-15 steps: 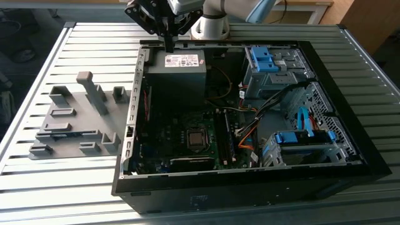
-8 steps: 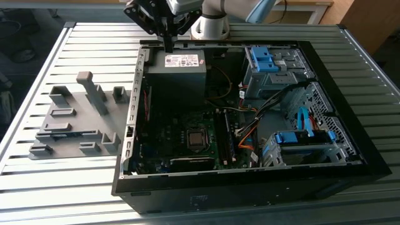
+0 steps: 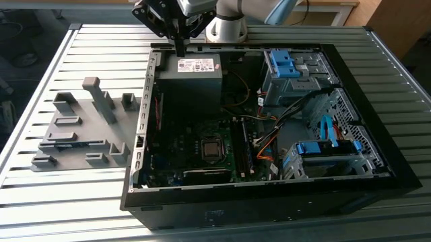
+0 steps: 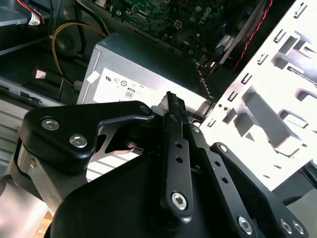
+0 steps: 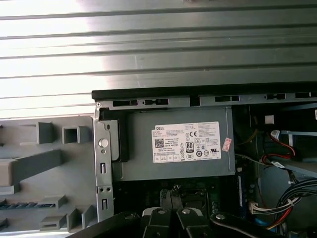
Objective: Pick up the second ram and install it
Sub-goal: 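Reach for the second ram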
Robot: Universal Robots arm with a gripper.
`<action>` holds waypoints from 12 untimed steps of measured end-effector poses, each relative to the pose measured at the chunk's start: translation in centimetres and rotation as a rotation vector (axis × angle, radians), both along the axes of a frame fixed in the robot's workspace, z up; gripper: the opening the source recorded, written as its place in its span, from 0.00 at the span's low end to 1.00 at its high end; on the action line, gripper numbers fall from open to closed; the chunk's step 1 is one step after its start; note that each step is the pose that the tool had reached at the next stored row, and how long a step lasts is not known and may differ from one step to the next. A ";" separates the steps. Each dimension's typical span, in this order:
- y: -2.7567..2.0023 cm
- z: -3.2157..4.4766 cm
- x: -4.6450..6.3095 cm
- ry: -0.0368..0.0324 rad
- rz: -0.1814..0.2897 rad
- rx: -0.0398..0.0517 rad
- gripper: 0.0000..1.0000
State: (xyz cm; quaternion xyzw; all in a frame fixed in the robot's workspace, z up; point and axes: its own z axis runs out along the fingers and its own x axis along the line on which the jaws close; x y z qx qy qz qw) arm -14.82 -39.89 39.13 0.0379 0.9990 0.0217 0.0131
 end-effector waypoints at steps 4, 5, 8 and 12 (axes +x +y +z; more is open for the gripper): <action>0.00 -0.01 -0.1 0.0000 0.000 0.0000 0.11; 0.00 -0.01 -0.1 0.0000 0.000 0.0000 0.11; 0.00 -0.02 -0.2 0.0000 0.000 0.0000 0.11; 0.00 -0.03 -0.3 0.0001 0.000 0.0000 0.11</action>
